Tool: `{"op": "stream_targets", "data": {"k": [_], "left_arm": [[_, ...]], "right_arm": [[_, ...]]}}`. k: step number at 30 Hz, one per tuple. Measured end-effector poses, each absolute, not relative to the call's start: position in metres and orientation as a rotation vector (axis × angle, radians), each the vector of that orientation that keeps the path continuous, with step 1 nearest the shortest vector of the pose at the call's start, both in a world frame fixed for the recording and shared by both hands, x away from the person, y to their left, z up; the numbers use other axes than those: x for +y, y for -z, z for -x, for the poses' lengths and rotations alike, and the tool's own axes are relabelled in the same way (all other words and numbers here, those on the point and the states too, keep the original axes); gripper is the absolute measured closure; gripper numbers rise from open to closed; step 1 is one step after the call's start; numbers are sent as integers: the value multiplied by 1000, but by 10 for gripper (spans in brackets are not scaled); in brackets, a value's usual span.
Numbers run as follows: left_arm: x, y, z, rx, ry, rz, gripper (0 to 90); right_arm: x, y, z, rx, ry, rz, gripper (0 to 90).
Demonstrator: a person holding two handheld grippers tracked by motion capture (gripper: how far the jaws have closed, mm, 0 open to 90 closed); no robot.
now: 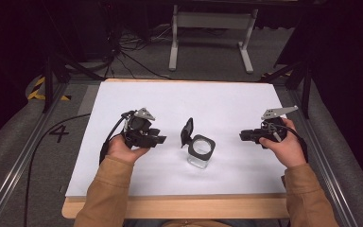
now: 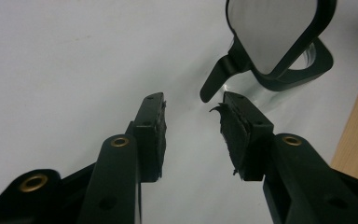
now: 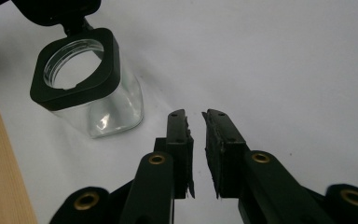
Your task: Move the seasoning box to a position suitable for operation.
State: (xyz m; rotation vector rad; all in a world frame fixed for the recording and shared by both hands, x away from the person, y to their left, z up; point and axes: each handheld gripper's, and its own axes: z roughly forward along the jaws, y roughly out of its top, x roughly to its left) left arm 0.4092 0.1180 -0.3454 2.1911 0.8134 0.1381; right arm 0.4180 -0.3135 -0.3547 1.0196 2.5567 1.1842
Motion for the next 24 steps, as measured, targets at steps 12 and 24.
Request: {"op": "stream_targets", "data": {"k": [12,24], "left_arm": [[114,335,-404,775,-147,-2160,743],[99,321,-401,691,-128,-2107,842]], "right_arm": [[-311,350,-410,2558,-1145,-997,844],[-307,350,-395,2621,-1093,-988,900]]}}
